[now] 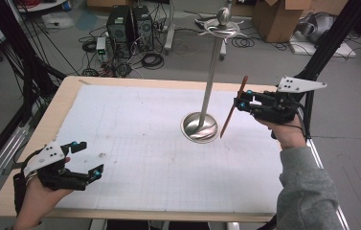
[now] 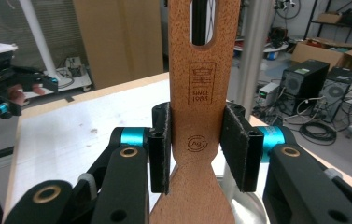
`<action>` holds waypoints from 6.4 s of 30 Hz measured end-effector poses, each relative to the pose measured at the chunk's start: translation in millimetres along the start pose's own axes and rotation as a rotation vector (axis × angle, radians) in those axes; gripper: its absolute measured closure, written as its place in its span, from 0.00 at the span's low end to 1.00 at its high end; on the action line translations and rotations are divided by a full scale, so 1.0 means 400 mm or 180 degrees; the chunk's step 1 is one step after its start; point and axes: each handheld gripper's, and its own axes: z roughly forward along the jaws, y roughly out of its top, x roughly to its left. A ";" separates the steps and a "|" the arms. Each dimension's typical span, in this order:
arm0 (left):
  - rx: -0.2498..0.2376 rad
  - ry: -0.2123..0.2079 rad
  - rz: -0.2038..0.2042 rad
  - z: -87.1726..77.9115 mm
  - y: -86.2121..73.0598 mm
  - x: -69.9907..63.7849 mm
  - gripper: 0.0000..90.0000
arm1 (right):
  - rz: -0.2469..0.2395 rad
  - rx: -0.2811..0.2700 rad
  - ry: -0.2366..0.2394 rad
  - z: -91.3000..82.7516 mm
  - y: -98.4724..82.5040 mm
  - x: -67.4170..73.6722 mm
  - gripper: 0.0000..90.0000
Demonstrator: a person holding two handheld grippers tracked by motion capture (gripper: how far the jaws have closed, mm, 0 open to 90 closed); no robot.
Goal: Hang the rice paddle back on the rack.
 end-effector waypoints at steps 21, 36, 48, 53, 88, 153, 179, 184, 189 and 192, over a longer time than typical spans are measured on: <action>-0.0006 -0.0069 0.0034 -0.009 -0.008 0.004 0.04 | -0.0033 0.0148 -0.0039 0.004 0.069 -0.084 0.72; -0.0064 -0.0215 0.0101 -0.014 -0.009 0.002 0.04 | -0.0089 0.0021 -0.0084 -0.002 0.133 -0.101 0.72; -0.0122 -0.0151 0.0070 -0.024 -0.009 0.011 0.04 | -0.0075 -0.0053 -0.0153 -0.006 0.183 -0.105 0.72; -0.0148 -0.0104 0.0054 -0.031 -0.009 0.015 0.04 | -0.0081 -0.0022 -0.0191 -0.003 0.200 -0.109 0.72; -0.0120 0.0009 0.0007 -0.028 -0.015 0.027 0.04 | -0.0067 -0.0018 -0.0217 0.040 0.221 -0.117 0.72; -0.0180 0.0107 -0.0037 -0.014 -0.002 0.013 0.04 | 0.0240 0.0070 -0.0512 0.016 0.076 -0.075 0.10; -0.0073 0.0039 -0.0040 0.045 -0.003 0.014 0.04 | 0.0255 0.0165 -0.0268 -0.022 -0.059 -0.021 0.10; -0.0041 0.0030 -0.0078 0.062 -0.009 0.024 0.04 | 0.0274 0.0125 -0.0268 -0.031 -0.088 -0.011 0.10; -0.0017 -0.0003 -0.0074 0.077 -0.008 0.020 0.04 | 0.0255 0.0113 -0.0287 -0.043 -0.112 0.001 0.10; -0.0011 -0.0010 -0.0077 0.082 -0.008 0.020 0.04 | 0.0234 0.0079 -0.0289 -0.051 -0.124 0.014 0.10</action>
